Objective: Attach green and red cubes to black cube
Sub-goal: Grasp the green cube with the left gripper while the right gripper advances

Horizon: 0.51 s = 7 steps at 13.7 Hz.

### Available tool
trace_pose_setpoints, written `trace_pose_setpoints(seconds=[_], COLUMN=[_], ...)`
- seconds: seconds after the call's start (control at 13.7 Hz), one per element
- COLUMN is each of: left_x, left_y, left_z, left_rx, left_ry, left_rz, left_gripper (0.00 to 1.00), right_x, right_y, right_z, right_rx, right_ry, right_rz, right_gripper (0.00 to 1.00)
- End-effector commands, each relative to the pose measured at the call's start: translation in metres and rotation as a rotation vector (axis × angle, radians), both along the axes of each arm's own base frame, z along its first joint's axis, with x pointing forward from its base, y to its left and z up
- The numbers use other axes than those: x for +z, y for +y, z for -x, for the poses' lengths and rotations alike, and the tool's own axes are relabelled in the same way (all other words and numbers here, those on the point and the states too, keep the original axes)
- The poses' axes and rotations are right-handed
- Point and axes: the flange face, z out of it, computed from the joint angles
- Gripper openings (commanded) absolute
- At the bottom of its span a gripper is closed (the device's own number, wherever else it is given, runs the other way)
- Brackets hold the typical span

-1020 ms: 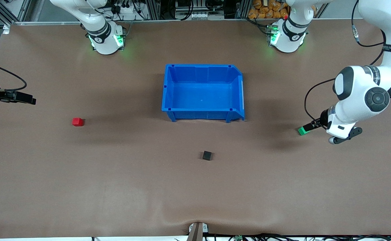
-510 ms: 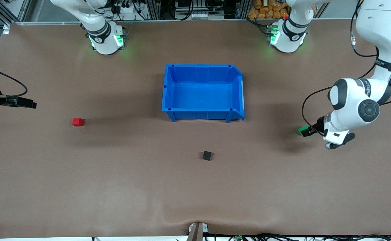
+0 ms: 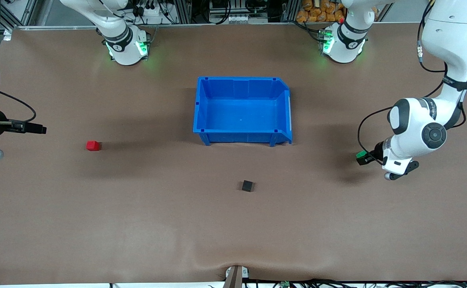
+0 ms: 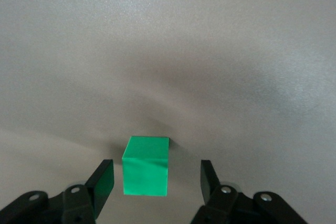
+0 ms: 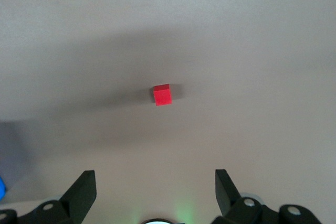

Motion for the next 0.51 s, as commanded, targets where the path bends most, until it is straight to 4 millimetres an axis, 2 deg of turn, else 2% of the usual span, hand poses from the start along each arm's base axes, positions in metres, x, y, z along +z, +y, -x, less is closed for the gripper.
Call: trace_pose_setpoints(seconds=[0.0,0.44], left_x=[-0.003,-0.011], left_y=[0.000,0.000], left_z=[-0.002,-0.001], left_rx=[0.015,0.007], left_ry=[-0.004,0.006], left_rz=[0.002,0.006], left_gripper=[0.69,0.59], right_x=[-0.003,-0.015], right_y=[-0.003,-0.003], right_z=[0.000,-0.004], right_rx=[-0.008,-0.008], right_ry=[-0.001,0.005], right_rz=[0.001,0.000], right_gripper=[1.00,1.00])
